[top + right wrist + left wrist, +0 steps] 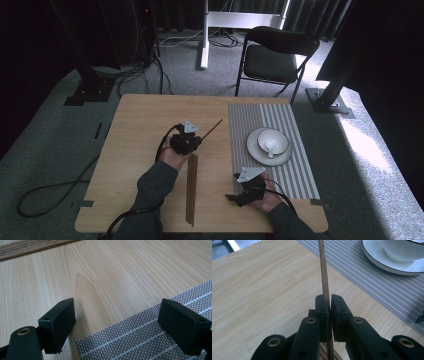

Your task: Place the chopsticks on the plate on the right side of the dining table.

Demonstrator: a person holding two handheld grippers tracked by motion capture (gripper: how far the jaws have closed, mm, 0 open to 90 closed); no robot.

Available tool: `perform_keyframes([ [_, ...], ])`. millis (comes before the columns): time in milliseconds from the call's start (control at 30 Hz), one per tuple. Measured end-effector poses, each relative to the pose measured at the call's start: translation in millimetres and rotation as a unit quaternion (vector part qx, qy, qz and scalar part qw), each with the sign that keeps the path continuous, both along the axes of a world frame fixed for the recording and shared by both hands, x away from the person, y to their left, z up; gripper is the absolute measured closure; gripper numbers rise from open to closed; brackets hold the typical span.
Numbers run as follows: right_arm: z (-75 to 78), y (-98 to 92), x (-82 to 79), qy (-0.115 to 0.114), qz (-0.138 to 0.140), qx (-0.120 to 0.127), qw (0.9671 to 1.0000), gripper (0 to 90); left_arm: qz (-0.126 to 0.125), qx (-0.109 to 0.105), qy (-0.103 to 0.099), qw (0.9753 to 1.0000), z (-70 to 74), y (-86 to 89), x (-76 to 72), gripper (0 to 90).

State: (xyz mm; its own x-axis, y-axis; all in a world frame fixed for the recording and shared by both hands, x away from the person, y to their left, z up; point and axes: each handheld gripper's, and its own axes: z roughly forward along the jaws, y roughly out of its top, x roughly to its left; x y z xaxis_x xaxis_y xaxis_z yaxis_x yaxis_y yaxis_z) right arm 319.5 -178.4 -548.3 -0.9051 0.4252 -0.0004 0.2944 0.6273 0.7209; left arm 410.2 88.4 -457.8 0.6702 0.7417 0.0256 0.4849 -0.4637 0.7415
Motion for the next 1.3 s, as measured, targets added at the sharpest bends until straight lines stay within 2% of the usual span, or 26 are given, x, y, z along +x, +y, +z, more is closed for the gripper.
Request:
perform_keyframes([
  [100, 0.5, 0.3, -0.8, 0.005, 0.005, 0.006, 1.0000, 15.3, -0.002, 0.001, 0.001, 1.0000, -0.6, -2.0, 1.4, 84.5],
  [600, 0.2, 5.6, -5.1, 0.001, 0.016, 0.004, 0.9999, 15.3, -0.017, 0.003, -0.003, 0.9999, 3.7, -20.5, 9.7, 84.5],
  [733, 0.1, 6.2, -5.9, 0.000, 0.018, 0.003, 0.9998, 15.2, -0.027, -0.001, -0.007, 0.9996, 3.7, -28.9, 12.4, 84.5],
  [1300, 0.2, 8.1, -9.2, -0.001, 0.024, 0.000, 0.9997, 15.0, -0.051, 0.007, -0.011, 0.9986, 2.6, -59.6, 19.0, 84.5],
])
